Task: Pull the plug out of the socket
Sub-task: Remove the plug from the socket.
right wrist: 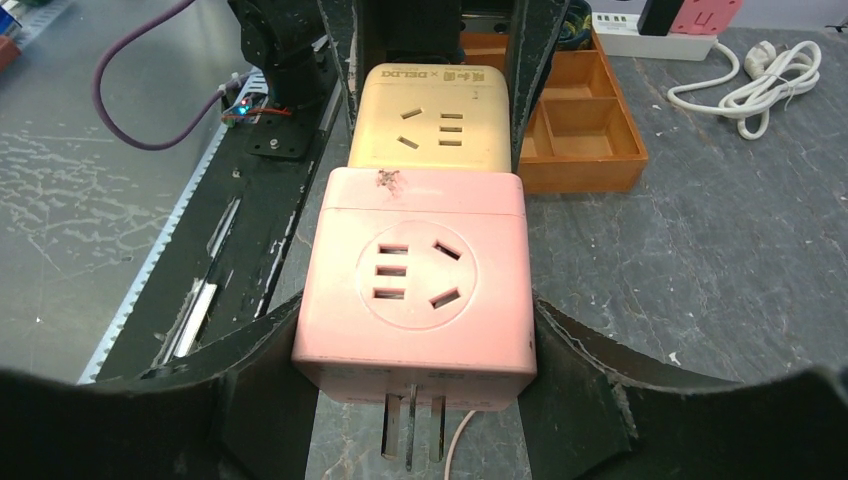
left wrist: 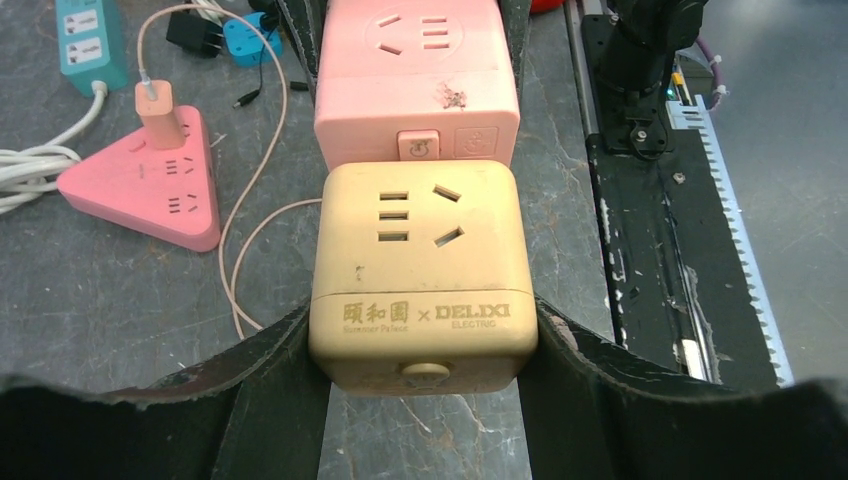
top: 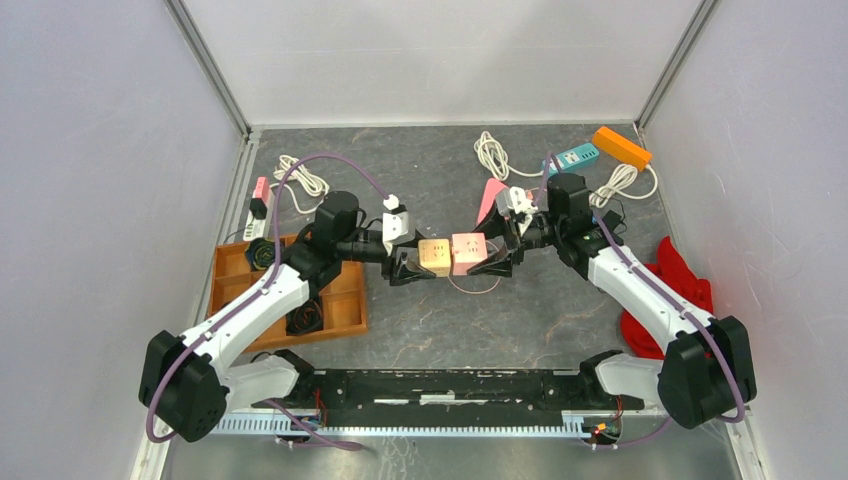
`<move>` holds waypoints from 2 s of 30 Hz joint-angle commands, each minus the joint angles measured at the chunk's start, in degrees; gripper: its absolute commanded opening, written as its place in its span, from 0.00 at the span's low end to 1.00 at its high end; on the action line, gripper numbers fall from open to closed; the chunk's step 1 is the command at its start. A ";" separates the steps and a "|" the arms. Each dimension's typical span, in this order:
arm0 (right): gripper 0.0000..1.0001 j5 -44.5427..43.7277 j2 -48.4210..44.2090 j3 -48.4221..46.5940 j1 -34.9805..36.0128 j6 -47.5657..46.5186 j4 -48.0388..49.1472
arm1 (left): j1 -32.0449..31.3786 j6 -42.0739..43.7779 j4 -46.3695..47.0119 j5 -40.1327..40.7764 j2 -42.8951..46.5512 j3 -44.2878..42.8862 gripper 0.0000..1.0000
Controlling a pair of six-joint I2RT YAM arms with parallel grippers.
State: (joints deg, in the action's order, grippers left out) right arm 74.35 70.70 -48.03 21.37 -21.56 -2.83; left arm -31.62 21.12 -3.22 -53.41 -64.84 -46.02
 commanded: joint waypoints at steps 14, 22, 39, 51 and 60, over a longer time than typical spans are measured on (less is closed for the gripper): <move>0.00 -13.22 -2.73 3.15 -1.65 9.33 9.05 | 1.73 1.24 0.79 1.92 1.09 -2.90 0.02; 0.00 -5.59 -4.44 6.42 0.76 12.12 15.50 | 3.30 -4.27 4.36 0.16 0.31 -3.31 0.02; 0.00 -15.21 -1.70 6.35 4.55 12.57 14.80 | 3.91 -4.77 4.25 -0.98 -1.16 -3.81 0.02; 0.00 -8.52 -1.96 8.06 9.09 14.34 18.70 | 4.17 -5.88 4.26 -0.72 -1.77 -4.32 0.02; 0.00 -6.89 -1.28 -0.60 12.04 -9.66 -6.45 | 5.60 -1.69 0.41 -0.27 -0.43 -4.70 0.02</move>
State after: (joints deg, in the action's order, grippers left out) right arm 59.02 70.06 -44.10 29.28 -18.72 -0.62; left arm -26.79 18.57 -9.80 -56.53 -67.00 -46.89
